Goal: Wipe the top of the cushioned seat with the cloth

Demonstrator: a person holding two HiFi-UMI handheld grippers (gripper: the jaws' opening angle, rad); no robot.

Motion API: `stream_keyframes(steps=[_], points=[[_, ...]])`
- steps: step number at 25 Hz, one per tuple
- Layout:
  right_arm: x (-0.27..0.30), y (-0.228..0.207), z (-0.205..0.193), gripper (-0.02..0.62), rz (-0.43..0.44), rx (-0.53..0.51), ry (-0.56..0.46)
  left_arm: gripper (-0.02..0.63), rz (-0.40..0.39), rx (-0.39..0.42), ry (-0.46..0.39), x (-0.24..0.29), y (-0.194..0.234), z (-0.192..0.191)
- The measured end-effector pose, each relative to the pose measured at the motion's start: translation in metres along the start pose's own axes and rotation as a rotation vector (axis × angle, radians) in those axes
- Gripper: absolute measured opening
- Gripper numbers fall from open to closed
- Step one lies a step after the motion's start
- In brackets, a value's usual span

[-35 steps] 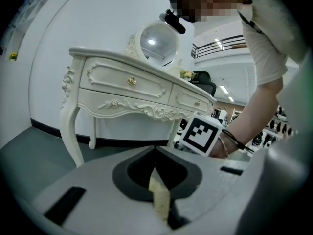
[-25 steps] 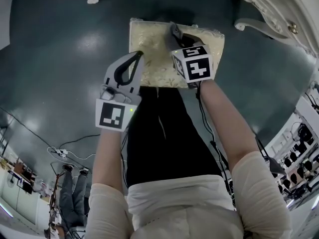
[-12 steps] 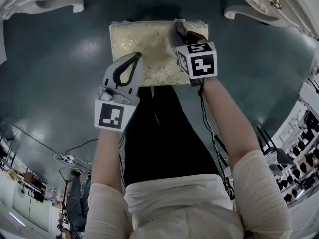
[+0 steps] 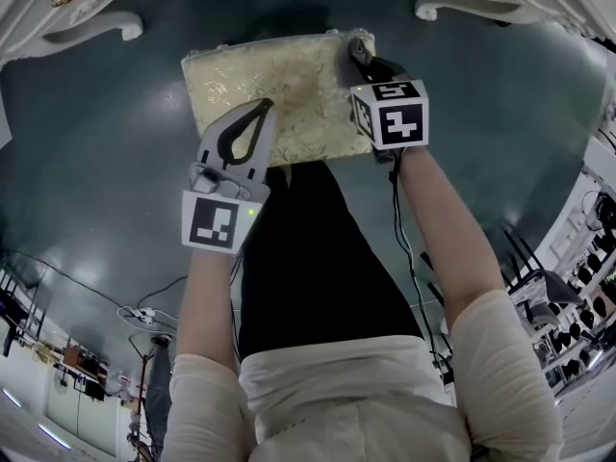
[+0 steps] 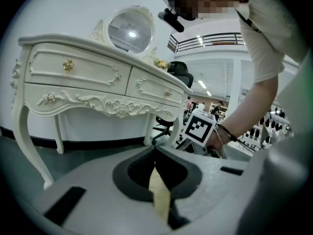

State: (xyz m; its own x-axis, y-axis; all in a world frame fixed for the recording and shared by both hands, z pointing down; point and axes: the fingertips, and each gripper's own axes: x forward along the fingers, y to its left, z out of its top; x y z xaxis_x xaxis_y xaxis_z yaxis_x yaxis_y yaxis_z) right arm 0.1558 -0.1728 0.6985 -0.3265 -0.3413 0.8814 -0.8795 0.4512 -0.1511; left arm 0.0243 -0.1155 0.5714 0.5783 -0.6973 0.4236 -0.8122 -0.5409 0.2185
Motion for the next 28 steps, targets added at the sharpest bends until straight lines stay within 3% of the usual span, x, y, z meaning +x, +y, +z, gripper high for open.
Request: stream_keyframes(steps=[8,12,20,24,28], points=[[-0.010,-0.040,-0.016,0.028,-0.092,0.006,0.050,0.002,-0.024,0.014,0.008,0.004,-0.017,-0.002],[-0.032,-0.041,-0.004,0.028,-0.145,-0.006,-0.016,0.002,-0.010,0.012,-0.014,-0.006,-0.016,0.004],[-0.051,0.039,0.010,0.028,-0.002,-0.031,-0.015,0.002,0.029,0.008,-0.027,-0.049,-0.009,0.015],[-0.045,0.094,0.007,0.028,0.082,-0.050,0.002,0.002,0.032,0.040,-0.019,-0.077,0.004,0.004],[-0.028,0.149,0.004,0.028,0.153,-0.090,0.018,0.002,0.067,0.014,-0.003,-0.105,0.027,-0.013]])
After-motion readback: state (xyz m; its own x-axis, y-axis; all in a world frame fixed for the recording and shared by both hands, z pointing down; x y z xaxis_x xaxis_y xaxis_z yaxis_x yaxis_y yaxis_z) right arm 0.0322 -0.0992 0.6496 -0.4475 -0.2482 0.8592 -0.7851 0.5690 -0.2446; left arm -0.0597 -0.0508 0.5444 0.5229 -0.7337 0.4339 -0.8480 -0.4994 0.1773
